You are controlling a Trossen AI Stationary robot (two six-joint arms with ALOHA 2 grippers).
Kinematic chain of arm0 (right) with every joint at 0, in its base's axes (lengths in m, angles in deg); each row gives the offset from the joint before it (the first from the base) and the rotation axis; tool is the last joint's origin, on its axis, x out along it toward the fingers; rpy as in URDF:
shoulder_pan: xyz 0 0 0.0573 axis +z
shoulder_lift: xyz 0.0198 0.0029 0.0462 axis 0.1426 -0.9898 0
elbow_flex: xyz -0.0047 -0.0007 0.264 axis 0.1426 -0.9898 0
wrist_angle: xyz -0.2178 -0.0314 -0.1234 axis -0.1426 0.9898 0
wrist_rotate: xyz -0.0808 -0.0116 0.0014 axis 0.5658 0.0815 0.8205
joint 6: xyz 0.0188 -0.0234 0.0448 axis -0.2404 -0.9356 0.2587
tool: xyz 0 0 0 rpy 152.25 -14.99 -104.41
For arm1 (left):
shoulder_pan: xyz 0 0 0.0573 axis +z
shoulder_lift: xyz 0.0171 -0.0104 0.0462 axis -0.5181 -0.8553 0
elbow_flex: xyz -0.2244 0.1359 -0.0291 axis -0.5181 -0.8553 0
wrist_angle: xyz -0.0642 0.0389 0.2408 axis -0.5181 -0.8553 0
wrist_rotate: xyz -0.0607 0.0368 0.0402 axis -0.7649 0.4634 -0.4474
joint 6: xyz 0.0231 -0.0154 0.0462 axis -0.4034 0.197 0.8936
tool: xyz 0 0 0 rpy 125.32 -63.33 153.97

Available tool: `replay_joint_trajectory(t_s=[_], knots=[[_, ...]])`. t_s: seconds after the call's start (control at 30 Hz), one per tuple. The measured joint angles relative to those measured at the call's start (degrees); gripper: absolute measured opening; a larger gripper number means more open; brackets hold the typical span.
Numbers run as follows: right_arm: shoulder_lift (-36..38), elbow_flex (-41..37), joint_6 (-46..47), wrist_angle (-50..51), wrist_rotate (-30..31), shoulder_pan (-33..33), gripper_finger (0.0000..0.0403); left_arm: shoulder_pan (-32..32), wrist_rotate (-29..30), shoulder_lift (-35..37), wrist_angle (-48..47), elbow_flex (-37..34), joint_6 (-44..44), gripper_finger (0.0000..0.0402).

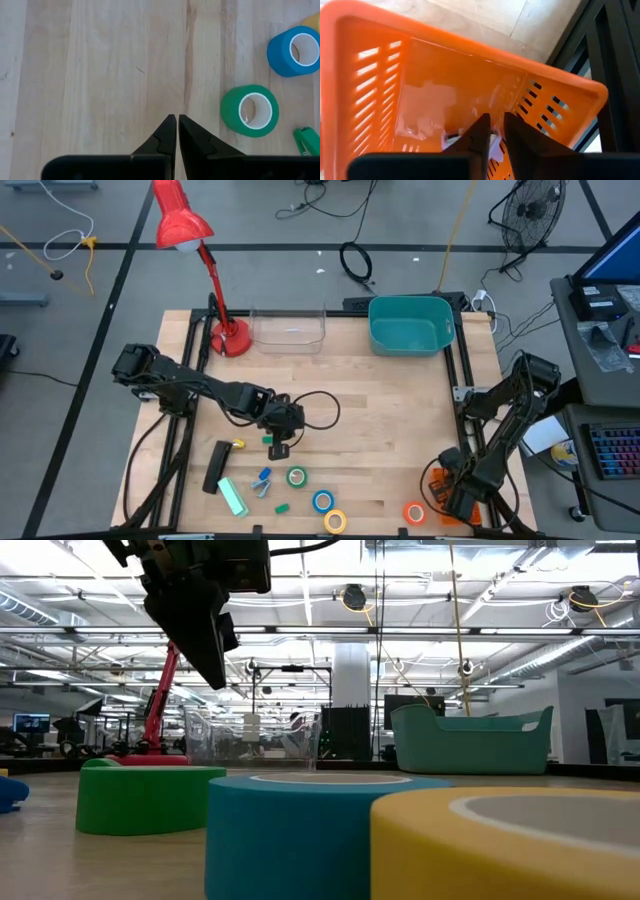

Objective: Pick and place Stapler, Stapler remover, tape
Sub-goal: Put the green tape into the blue bin

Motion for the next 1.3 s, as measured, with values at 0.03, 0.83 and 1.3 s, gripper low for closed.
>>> replay_joint_trajectory(t_s=[0.03,0.83,1.3], knots=[[0.0,0.1,0.1,0.1,0.2,0.0,0.0064,0.0,0.1,0.0,0.1,0.0,0.0,0.0021],[21.0,0.3,-2.9,7.9,28.7,-8.4,0.0088,0.0,1.7,0.0,5.7,0.0,-1.9,0.0021],[26.3,0.3,-25.1,1.0,50.7,-21.3,0.0089,0.6,3.6,0.0,14.4,0.0,-10.5,0.0021]])
